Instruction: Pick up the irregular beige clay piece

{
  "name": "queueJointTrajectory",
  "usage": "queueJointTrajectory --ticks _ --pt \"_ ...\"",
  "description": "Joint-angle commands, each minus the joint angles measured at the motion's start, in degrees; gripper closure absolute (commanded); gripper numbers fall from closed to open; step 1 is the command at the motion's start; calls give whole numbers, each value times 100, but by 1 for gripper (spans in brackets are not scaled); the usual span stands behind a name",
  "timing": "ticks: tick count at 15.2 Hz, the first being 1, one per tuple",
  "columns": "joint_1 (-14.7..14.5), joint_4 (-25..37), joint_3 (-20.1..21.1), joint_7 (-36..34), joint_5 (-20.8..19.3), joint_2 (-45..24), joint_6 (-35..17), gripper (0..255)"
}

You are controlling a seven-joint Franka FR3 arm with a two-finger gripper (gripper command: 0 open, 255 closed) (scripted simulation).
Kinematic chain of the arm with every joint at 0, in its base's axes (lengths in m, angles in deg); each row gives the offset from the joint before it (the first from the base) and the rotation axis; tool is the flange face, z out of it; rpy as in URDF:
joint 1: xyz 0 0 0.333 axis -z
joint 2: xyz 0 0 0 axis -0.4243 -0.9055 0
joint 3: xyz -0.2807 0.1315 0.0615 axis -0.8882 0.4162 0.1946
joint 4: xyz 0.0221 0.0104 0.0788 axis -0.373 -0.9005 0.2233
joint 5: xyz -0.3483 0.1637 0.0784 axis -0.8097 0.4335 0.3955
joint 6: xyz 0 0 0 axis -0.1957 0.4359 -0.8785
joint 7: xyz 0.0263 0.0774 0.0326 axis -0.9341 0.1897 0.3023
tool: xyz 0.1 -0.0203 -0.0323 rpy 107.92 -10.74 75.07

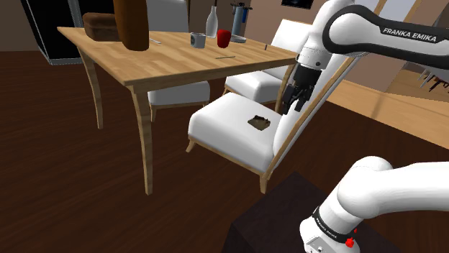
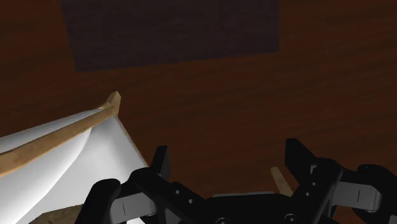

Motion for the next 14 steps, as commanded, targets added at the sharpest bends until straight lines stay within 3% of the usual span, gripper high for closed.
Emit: queueJointTrajectory --ticks 1,14 --pt "0 0 0 0 0 0 0 0" --pt "112 -47 -1442 2273 -719 -1595 -1728 0"
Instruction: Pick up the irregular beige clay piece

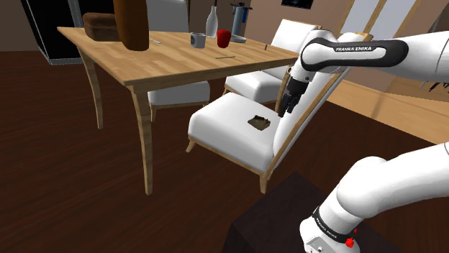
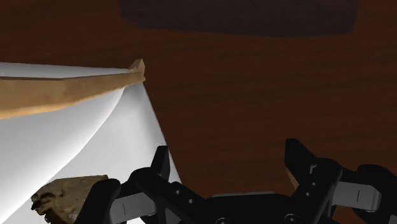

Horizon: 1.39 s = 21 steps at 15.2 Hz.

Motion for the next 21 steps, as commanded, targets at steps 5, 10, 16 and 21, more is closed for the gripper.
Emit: queueJointTrajectory --ticks 5,10,16,21 --pt "-59 418 -646 1122 32 -1128 -754 0" --pt "85 1015 -888 2148 437 -2247 -1223 0" --pt "352 2021 -985 3346 1142 -3679 -1508 0" --pt "685 3112 -906 4183 1721 -4887 -1501 0"
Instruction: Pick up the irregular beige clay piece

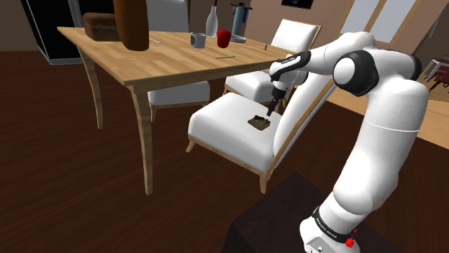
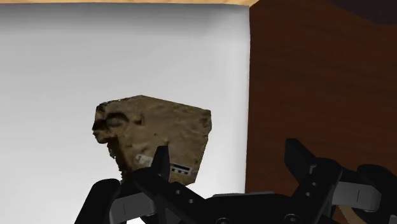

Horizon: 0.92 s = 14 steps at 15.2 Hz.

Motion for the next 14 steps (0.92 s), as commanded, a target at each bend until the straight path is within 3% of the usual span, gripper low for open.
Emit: queueJointTrajectory --ticks 1,10,14 --pt "185 516 43 338 237 -545 29 0" --pt "1031 3412 476 1131 782 -2843 633 0" --pt "1040 3379 498 1173 827 -2966 482 0"
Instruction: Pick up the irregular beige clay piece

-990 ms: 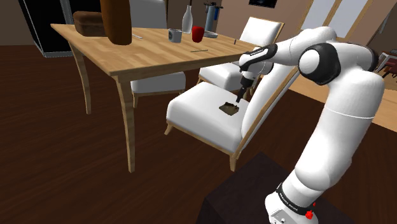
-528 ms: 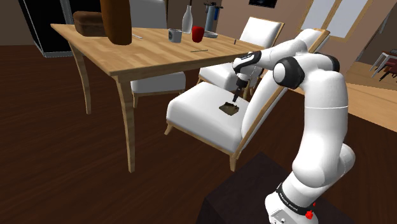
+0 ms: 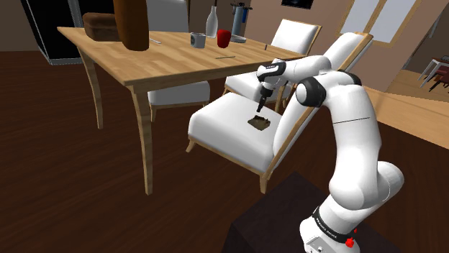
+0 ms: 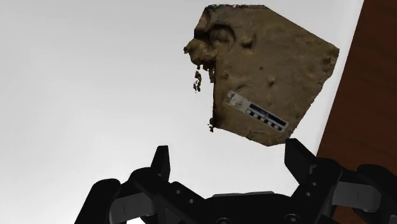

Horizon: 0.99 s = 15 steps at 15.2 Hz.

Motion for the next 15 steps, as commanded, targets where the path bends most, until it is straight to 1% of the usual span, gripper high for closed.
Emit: queueJointTrajectory --ticks 1,4,6,7,8,9,10,13,14,15 --pt "125 -68 -15 41 33 -256 -58 0" --pt "141 -124 25 79 73 -386 -241 0" --pt "138 -123 21 81 76 -387 -241 0" --pt "85 -317 11 83 69 -271 -315 255" --pt "53 -452 -1 86 60 -174 -352 255" --pt "106 -375 -4 122 65 -215 -311 255" --pt "141 -483 -5 205 83 -207 -401 255" --pt "322 -326 -18 359 104 -321 -334 255" --pt "296 -558 -26 406 113 -213 -451 255" --pt "295 -404 -41 347 79 -199 -286 255"
